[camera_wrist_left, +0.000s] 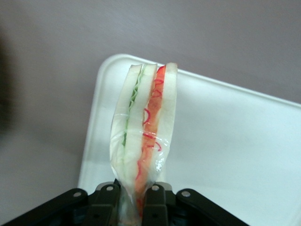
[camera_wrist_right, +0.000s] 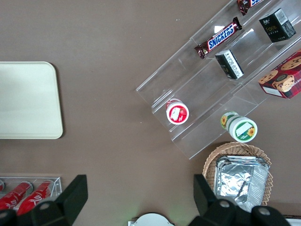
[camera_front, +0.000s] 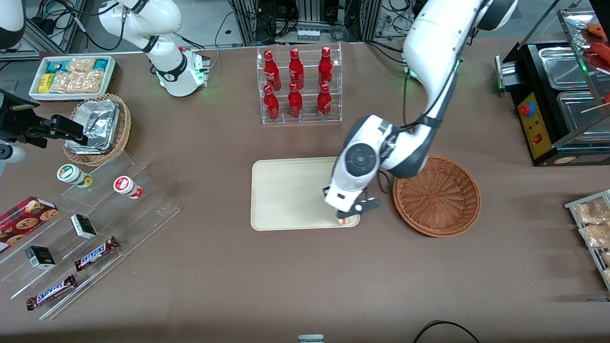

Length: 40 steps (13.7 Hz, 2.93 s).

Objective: Place sandwich from basket to tray

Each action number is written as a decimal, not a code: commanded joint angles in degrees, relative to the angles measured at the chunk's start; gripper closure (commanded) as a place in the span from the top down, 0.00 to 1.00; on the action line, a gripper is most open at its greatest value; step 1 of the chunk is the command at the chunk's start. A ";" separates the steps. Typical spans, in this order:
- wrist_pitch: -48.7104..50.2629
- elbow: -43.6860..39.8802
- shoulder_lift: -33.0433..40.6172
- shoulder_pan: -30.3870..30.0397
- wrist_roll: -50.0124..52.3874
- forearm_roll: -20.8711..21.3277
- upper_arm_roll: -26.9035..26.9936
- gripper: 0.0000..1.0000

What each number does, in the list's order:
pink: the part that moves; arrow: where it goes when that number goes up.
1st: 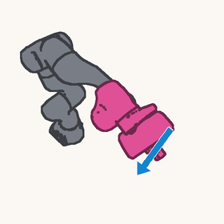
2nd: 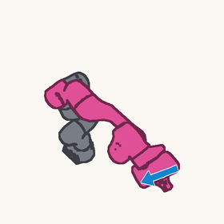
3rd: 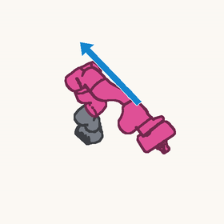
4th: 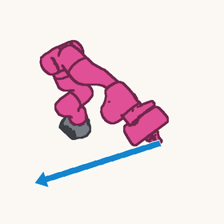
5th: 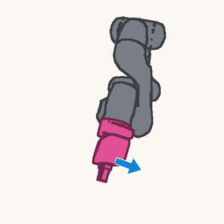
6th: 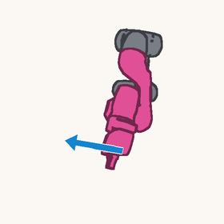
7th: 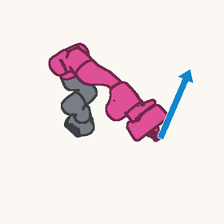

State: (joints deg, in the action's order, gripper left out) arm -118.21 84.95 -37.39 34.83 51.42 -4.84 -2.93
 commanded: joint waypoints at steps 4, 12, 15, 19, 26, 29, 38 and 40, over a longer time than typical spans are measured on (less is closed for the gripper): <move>-2.37 -4.17 -4.17 6.21 4.04 -0.43 0.82 0.00; 2.28 -12.52 -11.29 9.82 9.05 4.05 0.82 0.00; 1.94 -12.53 -11.39 10.00 9.05 4.05 0.82 0.36; 1.76 -12.70 -10.87 9.30 8.87 3.53 0.91 1.00; 5.35 -15.33 -7.17 7.89 7.65 3.88 1.52 1.00; 9.75 -18.06 -6.91 6.31 6.41 4.05 1.88 1.00; 17.23 -7.72 7.23 -3.96 -6.05 6.08 2.67 1.00; 17.14 -3.32 11.44 -6.95 -12.10 5.90 2.67 1.00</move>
State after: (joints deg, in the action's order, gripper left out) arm -100.83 74.24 -32.56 30.08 43.96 0.55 0.24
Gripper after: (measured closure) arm 0.000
